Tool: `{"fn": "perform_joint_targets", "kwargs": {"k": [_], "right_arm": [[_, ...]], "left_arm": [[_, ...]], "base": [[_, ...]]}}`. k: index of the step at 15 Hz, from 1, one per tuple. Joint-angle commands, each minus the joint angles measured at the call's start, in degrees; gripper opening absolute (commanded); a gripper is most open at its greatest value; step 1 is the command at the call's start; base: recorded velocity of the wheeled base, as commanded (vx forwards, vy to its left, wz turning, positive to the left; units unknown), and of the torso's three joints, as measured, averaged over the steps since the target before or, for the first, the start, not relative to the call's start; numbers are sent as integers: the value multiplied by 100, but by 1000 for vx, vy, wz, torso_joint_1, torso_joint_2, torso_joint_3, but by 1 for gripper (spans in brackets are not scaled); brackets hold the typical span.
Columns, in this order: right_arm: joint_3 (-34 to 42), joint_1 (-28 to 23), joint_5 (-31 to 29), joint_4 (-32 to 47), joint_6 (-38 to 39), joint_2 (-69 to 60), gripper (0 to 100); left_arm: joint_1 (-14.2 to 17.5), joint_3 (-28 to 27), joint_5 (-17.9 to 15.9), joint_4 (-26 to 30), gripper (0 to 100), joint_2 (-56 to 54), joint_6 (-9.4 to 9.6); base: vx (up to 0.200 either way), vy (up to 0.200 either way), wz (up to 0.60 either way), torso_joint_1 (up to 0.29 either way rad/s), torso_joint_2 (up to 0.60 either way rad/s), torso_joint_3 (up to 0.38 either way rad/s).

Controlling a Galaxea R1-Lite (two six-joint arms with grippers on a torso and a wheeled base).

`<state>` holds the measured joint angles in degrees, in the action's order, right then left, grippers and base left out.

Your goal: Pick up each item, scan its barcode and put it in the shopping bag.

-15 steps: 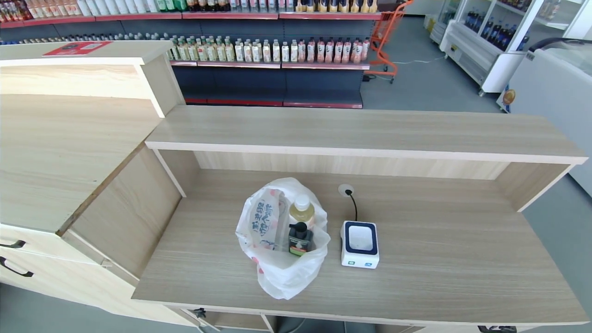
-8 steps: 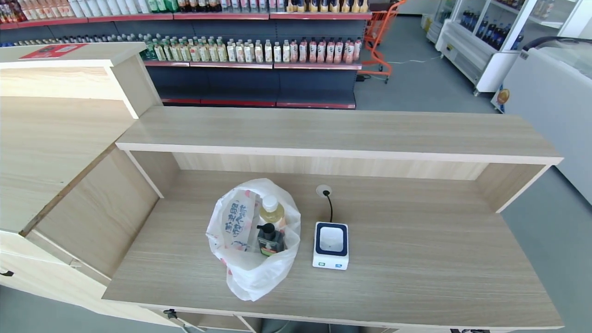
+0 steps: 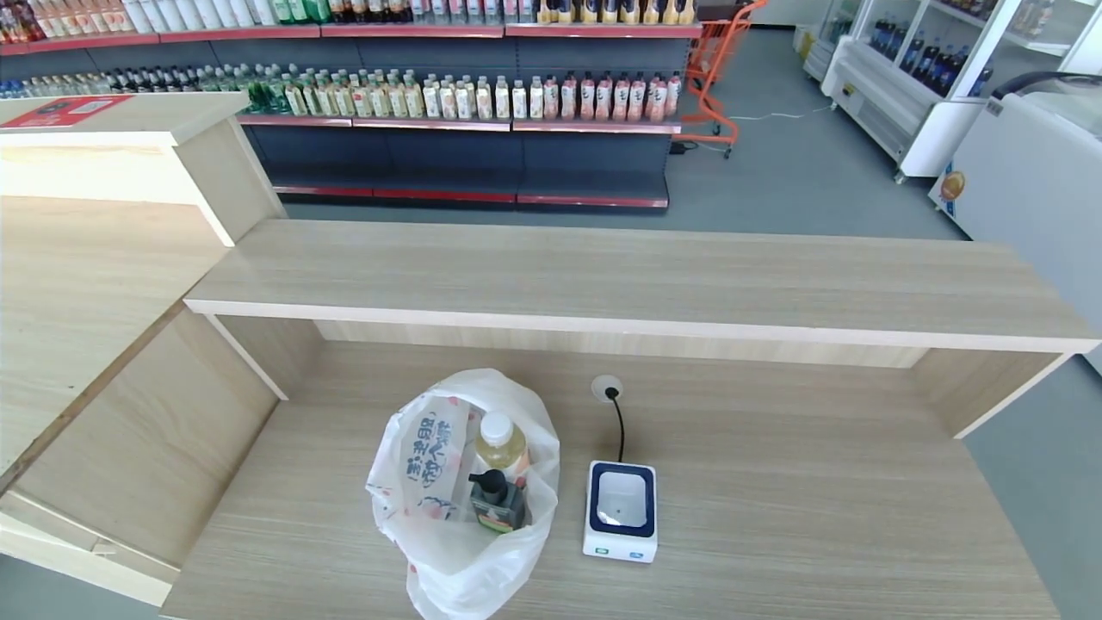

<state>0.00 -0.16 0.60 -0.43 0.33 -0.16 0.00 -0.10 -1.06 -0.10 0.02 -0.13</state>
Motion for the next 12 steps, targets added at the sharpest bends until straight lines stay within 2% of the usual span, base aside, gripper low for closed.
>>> {"fn": "perform_joint_targets", "kwargs": {"k": [1,12], "right_arm": [[0,-2,2,-1,11,16,0],[0,-2,2,-1,-7,16,0]], "left_arm": [[0,1,1,1,100,-2,-4],[0,1,1,1,100,-2,-4]], "base": [[0,0,0,0,0,0],[0,0,0,0,0,0]]}}
